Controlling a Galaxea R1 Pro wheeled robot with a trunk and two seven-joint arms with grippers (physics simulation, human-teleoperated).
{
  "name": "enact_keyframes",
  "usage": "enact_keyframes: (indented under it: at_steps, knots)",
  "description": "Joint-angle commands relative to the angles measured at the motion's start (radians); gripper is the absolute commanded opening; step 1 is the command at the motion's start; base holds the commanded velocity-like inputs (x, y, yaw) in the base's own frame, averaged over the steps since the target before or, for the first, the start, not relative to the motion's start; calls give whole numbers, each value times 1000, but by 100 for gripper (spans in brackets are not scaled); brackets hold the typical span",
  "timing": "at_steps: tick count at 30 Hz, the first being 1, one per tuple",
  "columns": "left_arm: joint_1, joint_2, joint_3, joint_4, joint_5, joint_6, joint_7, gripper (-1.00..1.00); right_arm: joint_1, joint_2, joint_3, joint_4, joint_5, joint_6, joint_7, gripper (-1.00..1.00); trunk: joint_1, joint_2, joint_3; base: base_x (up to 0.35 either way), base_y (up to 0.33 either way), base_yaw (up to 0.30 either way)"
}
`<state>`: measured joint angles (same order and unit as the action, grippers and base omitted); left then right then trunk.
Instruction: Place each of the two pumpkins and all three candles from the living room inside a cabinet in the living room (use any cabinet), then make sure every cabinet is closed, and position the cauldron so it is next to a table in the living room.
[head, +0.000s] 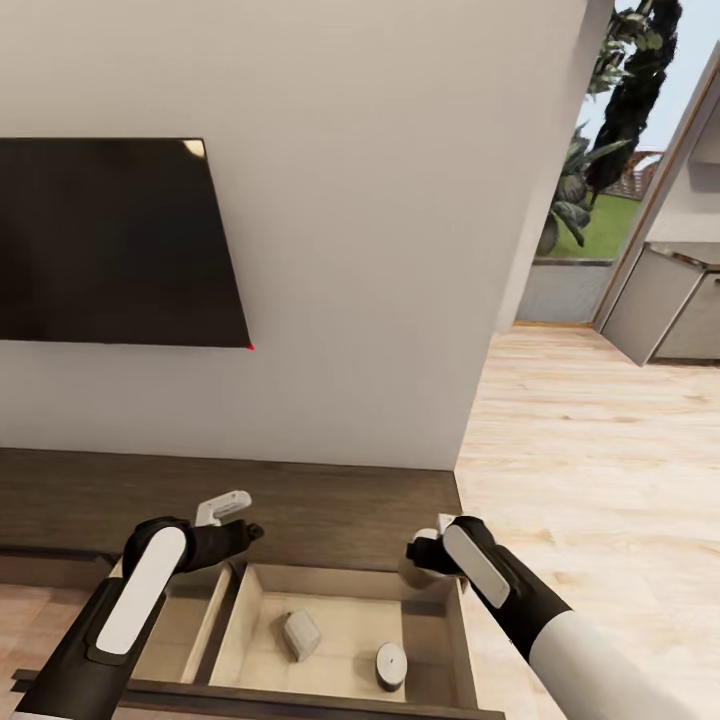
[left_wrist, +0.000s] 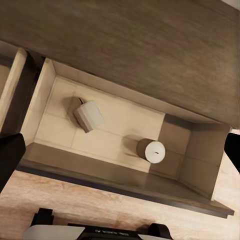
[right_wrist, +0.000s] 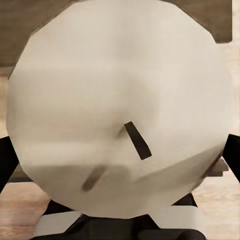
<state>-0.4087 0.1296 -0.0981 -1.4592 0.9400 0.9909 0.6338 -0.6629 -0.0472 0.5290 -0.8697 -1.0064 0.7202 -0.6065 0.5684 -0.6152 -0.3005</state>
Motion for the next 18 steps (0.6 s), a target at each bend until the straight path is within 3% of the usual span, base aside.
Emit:
enact_keyframes:
  at_steps: [1, 3, 10, 14, 18]
  knots:
    - [-1, 1, -2, -1, 10, 1, 10, 100, -1, 5, 5, -1, -8, 1, -11, -100, 4, -9, -5, 0, 0, 0]
    - [-1, 1, -2, -1, 18, 1, 10, 100, -1, 31, 5, 0, -8, 1, -13, -100, 12, -23, -11, 0, 0, 0]
    - [-1, 23, -2, -1, 103, 2, 12, 100, -1, 103, 19, 21, -8, -1, -57, -100, 39, -72, -33, 0, 0, 0]
    - [-1, 29, -2, -1, 110, 2, 12, 100, -1, 121, 65, 83, -9, -9, -61, -100, 54, -100, -46, 0, 0, 0]
    - [-1, 29, -3, -1, 111, 2, 12, 100, -1, 132, 78, 98, -9, -11, -61, -100, 69, -128, -58, 0, 0, 0]
